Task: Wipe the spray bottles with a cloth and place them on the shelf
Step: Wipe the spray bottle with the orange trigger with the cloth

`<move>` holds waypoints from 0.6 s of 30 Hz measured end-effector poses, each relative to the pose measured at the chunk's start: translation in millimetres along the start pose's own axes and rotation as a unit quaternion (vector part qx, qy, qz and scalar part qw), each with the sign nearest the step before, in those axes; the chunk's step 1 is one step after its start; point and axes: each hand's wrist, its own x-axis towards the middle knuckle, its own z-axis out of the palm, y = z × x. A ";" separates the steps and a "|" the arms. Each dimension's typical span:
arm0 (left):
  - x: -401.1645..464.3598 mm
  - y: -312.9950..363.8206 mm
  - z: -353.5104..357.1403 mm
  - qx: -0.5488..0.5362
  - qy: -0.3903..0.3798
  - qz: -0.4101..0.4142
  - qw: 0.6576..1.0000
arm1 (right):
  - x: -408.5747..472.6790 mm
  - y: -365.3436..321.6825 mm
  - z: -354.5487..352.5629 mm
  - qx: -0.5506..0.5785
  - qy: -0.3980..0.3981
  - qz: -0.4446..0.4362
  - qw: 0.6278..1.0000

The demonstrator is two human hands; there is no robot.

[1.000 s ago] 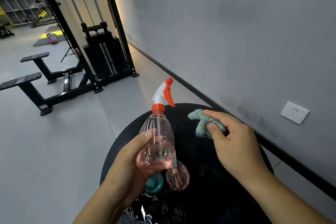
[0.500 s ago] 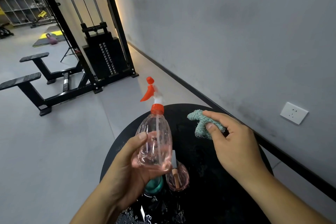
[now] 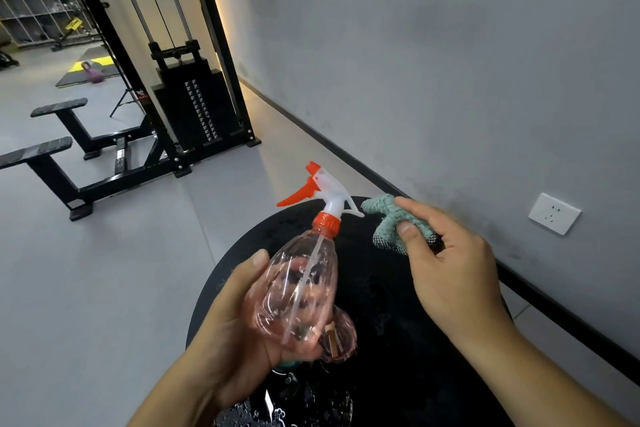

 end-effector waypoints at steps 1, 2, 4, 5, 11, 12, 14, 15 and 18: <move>-0.9 -0.3 0.5 0.004 -0.008 -0.005 1.000 | 0.1 -0.3 -0.2 0.004 0.016 -0.005 1.000; -1.3 -0.6 0.9 0.008 -0.014 -0.011 1.000 | 0.4 -0.2 -0.7 0.011 0.033 -0.009 0.999; -2.4 -0.8 2.3 0.019 -0.025 -0.018 0.999 | 1.0 -0.6 -1.8 0.021 0.057 -0.016 0.998; -2.4 -1.2 2.8 0.023 -0.029 -0.021 0.999 | 1.1 -1.7 -2.3 0.022 0.064 -0.021 0.998; 1.8 -6.1 3.6 0.065 -0.006 -0.012 0.998 | -1.8 -7.5 0.3 0.010 0.065 -0.126 0.990; 2.5 -7.2 4.8 0.077 -0.005 -0.008 0.997 | -2.6 -7.1 1.4 -0.001 0.056 -0.150 0.987; 3.9 -8.6 6.5 0.093 0.001 -0.002 0.996 | -3.8 -4.3 3.3 -0.026 0.013 -0.169 0.985; 4.7 -9.0 6.7 0.099 0.007 0.002 0.995 | -4.0 -1.8 4.1 -0.042 -0.015 -0.164 0.986; 6.8 -7.9 4.3 0.126 0.033 0.022 0.991 | -4.1 4.2 7.0 -0.073 -0.075 -0.132 0.986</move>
